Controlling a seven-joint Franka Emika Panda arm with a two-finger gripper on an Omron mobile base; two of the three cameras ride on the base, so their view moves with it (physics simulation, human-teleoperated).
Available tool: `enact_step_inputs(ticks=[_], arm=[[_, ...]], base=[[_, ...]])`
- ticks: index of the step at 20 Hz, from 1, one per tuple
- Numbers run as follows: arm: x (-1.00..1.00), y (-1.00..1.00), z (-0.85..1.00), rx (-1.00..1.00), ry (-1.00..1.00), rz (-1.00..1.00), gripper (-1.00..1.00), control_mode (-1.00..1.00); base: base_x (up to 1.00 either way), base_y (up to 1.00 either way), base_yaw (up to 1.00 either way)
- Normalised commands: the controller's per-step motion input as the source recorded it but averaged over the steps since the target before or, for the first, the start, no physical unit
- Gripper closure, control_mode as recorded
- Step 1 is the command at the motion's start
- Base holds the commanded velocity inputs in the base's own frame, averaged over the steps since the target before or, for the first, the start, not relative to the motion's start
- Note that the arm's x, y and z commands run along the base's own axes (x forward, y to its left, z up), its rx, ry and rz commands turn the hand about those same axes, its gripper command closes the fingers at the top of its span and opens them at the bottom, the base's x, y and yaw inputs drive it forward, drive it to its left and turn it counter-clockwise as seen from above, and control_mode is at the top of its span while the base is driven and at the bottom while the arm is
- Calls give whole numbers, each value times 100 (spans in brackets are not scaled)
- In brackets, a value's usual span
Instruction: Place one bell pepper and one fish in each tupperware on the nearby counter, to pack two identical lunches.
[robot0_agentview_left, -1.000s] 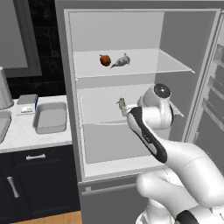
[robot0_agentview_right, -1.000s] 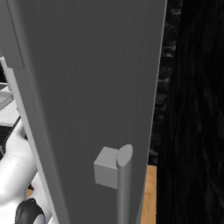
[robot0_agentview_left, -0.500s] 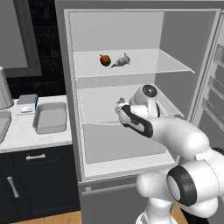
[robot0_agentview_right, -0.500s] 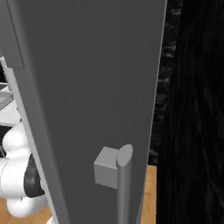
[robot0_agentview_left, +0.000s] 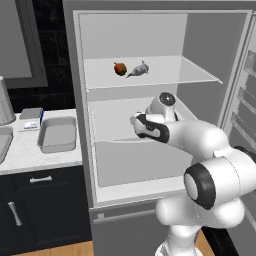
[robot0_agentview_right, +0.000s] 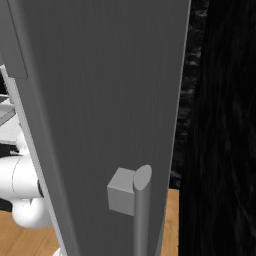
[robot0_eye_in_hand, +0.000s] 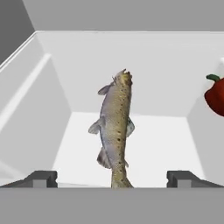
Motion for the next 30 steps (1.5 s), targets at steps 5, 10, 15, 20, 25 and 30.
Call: enact_step_inputs(ticks=[5,10,15,20,25,30], arm=[[49,0,-27,0,3,0,-100,-100],[29,0,-26,0,2,0,-100,-100],[41,0,-2,0,6,0,-100,-100],[30,3,0,0,2,0,-100,-100],[0,0,-6,0,0,0,-100,-100],[0,0,-40,0,0,0,-100,-100]], base=[[0,0,0],[0,0,0],[0,0,0],[0,0,0],[0,0,0],[0,0,0]])
